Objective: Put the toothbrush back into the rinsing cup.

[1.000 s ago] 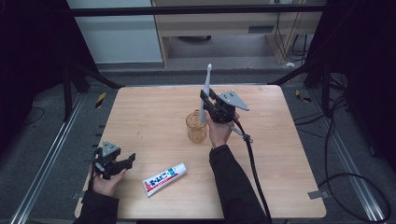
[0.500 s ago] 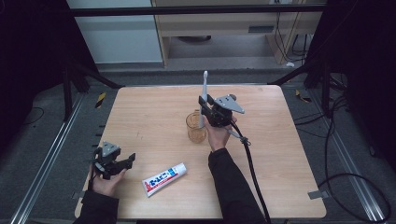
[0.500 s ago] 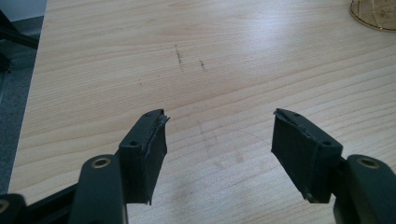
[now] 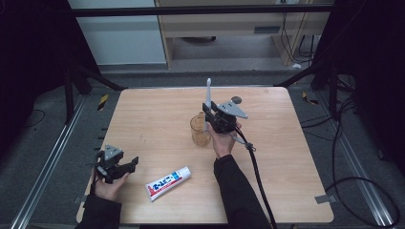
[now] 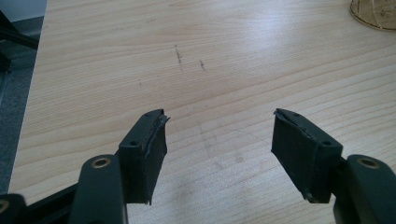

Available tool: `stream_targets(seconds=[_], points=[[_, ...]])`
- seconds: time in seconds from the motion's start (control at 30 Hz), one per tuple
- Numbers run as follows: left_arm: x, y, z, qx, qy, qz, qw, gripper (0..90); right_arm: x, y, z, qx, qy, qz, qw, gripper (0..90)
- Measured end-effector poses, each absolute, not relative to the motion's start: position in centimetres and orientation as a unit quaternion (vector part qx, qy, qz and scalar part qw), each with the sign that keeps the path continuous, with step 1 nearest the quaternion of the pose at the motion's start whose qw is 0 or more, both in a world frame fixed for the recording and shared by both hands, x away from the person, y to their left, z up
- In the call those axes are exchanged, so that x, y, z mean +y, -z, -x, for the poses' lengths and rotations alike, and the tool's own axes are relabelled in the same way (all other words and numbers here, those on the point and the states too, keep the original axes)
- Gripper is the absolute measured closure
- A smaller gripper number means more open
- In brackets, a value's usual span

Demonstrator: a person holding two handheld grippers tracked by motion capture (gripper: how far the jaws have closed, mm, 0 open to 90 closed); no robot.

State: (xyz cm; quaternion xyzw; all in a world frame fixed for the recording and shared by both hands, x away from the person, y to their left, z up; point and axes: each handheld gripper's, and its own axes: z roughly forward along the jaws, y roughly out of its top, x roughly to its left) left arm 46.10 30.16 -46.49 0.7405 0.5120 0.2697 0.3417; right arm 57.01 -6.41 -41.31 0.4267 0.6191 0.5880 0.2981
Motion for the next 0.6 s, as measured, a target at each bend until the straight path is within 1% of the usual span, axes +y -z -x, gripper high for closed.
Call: stream_targets(seconds=[0.6], points=[[30.1,46.6,-46.1,0.512,-0.269,-0.742,0.34,34.7,-6.5,42.8,-56.7,0.648,-0.561,-0.423,0.293,67.6]])
